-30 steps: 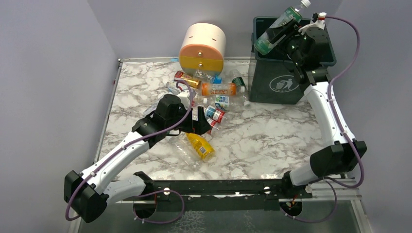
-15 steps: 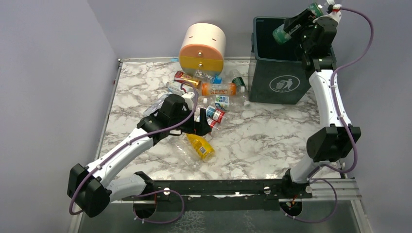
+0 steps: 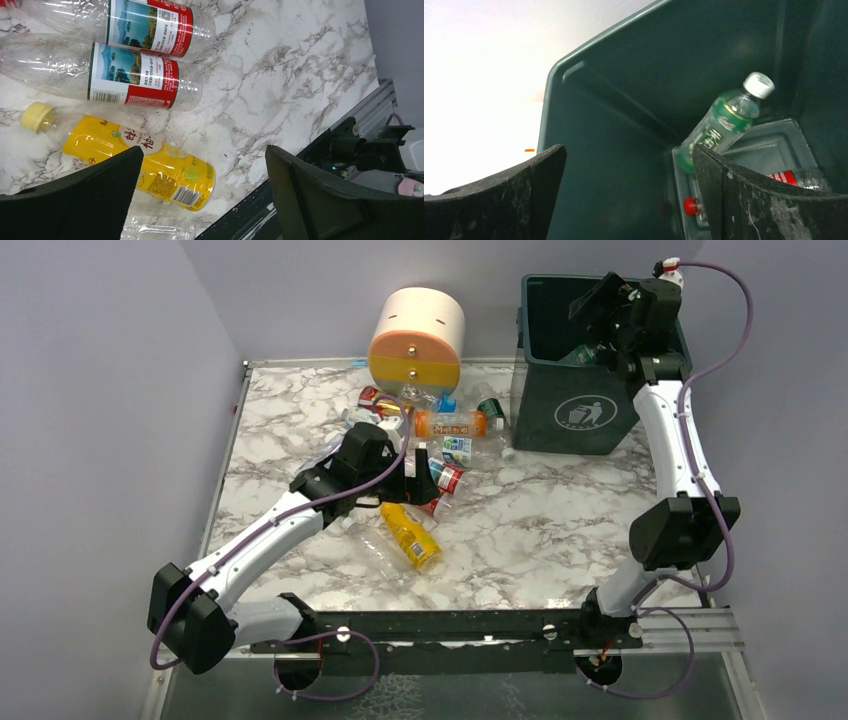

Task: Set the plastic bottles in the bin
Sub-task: Place the plastic bottle in the trash bin.

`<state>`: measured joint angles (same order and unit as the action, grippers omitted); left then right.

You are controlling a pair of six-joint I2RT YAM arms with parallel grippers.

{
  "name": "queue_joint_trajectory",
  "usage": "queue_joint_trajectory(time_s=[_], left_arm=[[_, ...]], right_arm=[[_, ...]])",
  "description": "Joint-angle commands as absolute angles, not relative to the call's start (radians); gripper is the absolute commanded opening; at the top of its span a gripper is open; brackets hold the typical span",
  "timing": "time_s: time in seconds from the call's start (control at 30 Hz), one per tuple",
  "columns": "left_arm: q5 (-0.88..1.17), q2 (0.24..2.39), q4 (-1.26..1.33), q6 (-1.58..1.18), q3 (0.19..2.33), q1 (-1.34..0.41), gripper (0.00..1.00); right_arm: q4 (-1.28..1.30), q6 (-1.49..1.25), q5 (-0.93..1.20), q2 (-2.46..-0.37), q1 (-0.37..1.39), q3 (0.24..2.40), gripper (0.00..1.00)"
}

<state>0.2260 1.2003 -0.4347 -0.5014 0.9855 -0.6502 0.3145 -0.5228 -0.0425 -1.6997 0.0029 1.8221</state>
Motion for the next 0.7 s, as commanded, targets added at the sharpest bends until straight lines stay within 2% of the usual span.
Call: queue_joint_trajectory(time_s=[0.0,0.27,0.53,0.67], left_arm=[[0.136,1.140,-0.414,-0.563,1.021,-0.658,0.99],[0.085,1.125,-0.469,-0.614,1.058,-0.658,0.99],[0.048,1.128,-0.606,-0.606,1.155,-0.658,0.99],[0.029,1.089,-0.626,-0.615,1.154,-0.658,0.99]], right_arm=[[0.406,-0.509,0.020,-1.598,0.006,1.870,1.00],[0.386,-0.544,0.195,-1.380,0.008,1.747,1.00],[0.342,-0.631,0.428,-1.284,0.028,1.618,0.99],[0.345,-0.620,0.507,-1.286,0.108,1.583,1.00]])
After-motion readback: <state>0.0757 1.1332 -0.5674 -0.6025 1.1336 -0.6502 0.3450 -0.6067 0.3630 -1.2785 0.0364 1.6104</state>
